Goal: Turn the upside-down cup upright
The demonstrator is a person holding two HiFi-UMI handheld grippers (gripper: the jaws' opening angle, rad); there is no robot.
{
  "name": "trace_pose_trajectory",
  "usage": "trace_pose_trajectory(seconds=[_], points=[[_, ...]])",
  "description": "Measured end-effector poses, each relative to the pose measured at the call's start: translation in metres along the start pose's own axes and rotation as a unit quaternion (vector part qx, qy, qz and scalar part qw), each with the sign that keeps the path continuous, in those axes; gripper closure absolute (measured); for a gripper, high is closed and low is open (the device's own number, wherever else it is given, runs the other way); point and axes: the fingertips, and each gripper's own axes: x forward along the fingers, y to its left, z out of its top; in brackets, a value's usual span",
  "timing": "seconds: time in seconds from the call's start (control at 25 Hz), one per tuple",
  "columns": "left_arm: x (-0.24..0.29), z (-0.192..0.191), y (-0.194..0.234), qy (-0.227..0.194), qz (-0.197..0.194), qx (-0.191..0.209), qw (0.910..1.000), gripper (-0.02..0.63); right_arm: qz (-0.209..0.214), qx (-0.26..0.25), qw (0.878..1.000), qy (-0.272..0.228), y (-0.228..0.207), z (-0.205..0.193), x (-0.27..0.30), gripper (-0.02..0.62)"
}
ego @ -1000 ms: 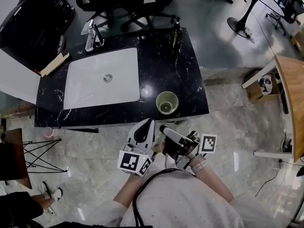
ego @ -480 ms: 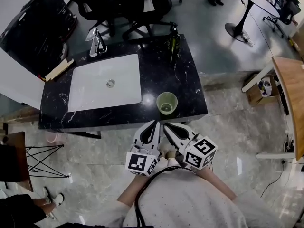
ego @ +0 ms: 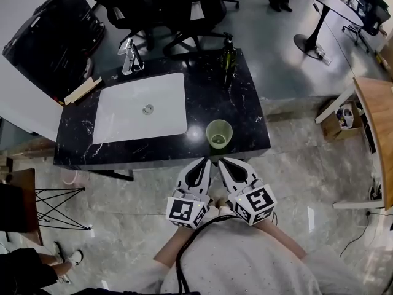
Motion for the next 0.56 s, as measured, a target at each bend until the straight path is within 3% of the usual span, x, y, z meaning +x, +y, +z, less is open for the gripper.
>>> trace_pose_trajectory(seconds=[0.56], points=[[-0.002,0.002,0.0031,0.0,0.001,0.0,1.0,0.598,-0.006,-0.015,1.0,-0.006,0.0022,0.0037,-0.0005,0.588]])
